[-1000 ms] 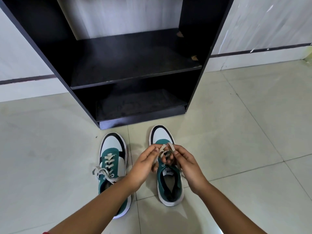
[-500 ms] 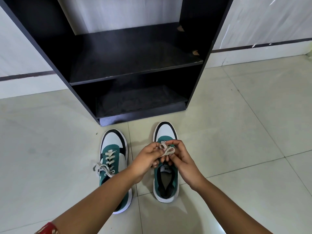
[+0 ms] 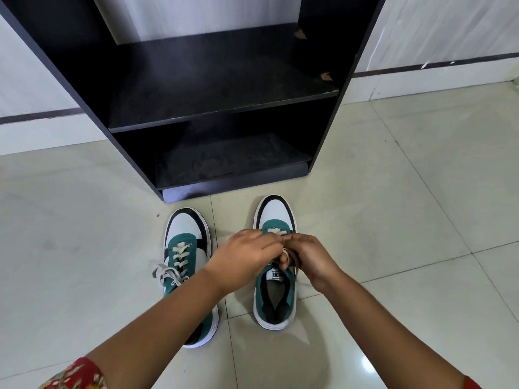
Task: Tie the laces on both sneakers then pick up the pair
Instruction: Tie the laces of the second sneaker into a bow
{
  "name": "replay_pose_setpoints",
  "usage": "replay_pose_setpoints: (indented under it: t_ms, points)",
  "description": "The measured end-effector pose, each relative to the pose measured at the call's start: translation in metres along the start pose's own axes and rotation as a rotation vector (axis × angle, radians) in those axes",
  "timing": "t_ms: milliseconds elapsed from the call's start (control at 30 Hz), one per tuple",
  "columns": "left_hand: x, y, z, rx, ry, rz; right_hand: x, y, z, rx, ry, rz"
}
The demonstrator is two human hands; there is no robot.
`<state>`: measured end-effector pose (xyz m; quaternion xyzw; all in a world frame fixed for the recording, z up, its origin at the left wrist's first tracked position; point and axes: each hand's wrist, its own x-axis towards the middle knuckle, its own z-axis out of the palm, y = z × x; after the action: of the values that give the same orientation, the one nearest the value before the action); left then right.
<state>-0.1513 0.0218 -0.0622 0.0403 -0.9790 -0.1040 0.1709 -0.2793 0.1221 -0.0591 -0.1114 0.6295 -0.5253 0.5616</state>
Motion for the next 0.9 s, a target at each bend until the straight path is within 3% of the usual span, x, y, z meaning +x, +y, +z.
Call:
replay_pose_setpoints:
  t_ms: [100, 200, 233, 300, 367, 400, 500, 600, 733, 833, 900]
  points:
    - [0.006, -0.002, -0.006, 0.112, -0.058, 0.134, 0.001, 0.001, -0.001, 0.033, -0.048, 0.018]
    - [0.012, 0.004, -0.012, 0.018, -0.12, 0.062, -0.006, 0.003, 0.0, 0.097, -0.038, -0.026]
    - [0.014, 0.005, -0.012, -0.087, -0.139, -0.067, -0.009, 0.005, 0.001, 0.093, -0.036, -0.058]
    - [0.019, 0.009, -0.013, -0.535, -0.242, -0.52, -0.015, 0.009, 0.004, 0.038, 0.005, -0.13]
    - [0.024, 0.008, -0.01, -1.008, -0.203, -0.909, -0.02, 0.016, 0.006, -0.109, 0.092, -0.246]
    - [0.024, 0.006, -0.009, -1.131, -0.174, -1.024, -0.022, 0.021, 0.007, -0.215, 0.128, -0.311]
    - [0.021, 0.005, -0.007, -1.238, -0.17, -1.101, -0.026, 0.027, 0.006, -0.472, 0.161, -0.405]
    - [0.019, 0.008, -0.008, -1.208, -0.127, -1.077, -0.025, 0.019, 0.001, -0.529, 0.188, -0.391]
    - [0.009, 0.01, -0.01, -1.389, -0.09, -1.179, -0.028, 0.009, -0.011, -0.274, 0.199, -0.243]
    - [-0.002, 0.011, -0.002, -1.67, -0.048, -1.338, -0.032, 0.022, -0.013, 0.227, 0.115, 0.042]
    - [-0.007, 0.008, 0.001, -1.743, 0.042, -1.45, -0.031, 0.031, -0.018, 0.547, 0.15, 0.18]
